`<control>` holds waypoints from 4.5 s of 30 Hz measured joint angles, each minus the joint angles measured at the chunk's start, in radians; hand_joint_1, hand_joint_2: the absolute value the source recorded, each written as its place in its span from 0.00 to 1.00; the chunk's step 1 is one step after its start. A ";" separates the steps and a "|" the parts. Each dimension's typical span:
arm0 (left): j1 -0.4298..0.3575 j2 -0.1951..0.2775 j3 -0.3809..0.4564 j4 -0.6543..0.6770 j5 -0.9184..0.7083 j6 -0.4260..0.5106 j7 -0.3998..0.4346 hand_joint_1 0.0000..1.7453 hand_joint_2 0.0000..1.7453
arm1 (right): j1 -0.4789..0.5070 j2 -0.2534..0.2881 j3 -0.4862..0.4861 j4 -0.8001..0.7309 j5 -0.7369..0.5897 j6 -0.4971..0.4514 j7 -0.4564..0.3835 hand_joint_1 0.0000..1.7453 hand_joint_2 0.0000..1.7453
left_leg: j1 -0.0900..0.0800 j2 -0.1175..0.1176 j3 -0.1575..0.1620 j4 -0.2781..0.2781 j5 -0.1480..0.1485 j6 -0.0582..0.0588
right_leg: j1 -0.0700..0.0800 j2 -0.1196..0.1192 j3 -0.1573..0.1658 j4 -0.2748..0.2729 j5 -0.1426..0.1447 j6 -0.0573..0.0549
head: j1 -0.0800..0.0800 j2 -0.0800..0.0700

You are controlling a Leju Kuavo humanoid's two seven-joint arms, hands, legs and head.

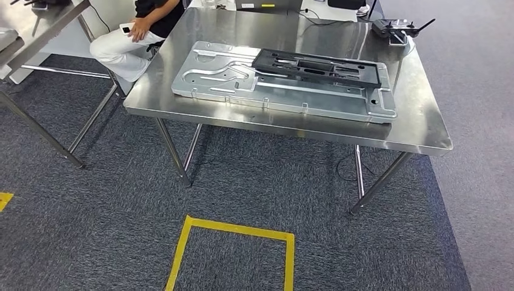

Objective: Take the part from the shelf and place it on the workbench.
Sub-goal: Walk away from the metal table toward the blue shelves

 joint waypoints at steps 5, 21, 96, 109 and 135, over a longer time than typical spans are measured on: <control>-0.003 -0.003 0.004 0.000 -0.008 0.000 -0.002 0.00 0.00 | -0.052 0.002 -0.138 0.227 0.072 -0.012 0.194 0.00 0.00 | -0.002 -0.033 -0.022 0.022 0.008 -0.013 | -0.001 0.045 0.168 -0.250 0.092 -0.016 | 0.000 0.000; -0.007 -0.003 0.016 0.000 -0.009 0.003 -0.001 0.00 0.00 | -0.126 0.006 -0.252 0.474 0.100 0.049 0.403 0.00 0.00 | -0.003 0.054 -0.024 0.043 -0.006 -0.045 | 0.011 -0.084 0.168 -0.275 0.100 -0.044 | -0.004 0.000; -0.009 -0.021 0.017 0.000 -0.027 0.033 -0.001 0.00 0.00 | -0.129 -0.009 -0.289 0.502 0.122 0.185 0.520 0.00 0.00 | -0.003 -0.079 -0.052 0.038 0.021 -0.018 | -0.004 0.050 0.139 -0.191 0.070 -0.025 | -0.007 0.000; -0.002 -0.019 0.020 0.000 -0.015 0.029 -0.005 0.00 0.00 | -0.137 0.009 -0.289 0.503 0.146 0.180 0.540 0.00 0.00 | 0.003 0.002 -0.169 0.260 -0.055 -0.068 | 0.006 -0.056 0.171 -0.260 0.079 -0.070 | -0.010 0.000; -0.003 -0.031 0.022 0.000 -0.022 0.054 0.007 0.00 0.00 | -0.136 -0.005 -0.289 0.504 0.144 0.224 0.533 0.00 0.00 | 0.005 -0.023 -0.136 0.183 -0.051 -0.068 | -0.006 0.009 0.161 -0.255 0.090 -0.063 | -0.011 0.000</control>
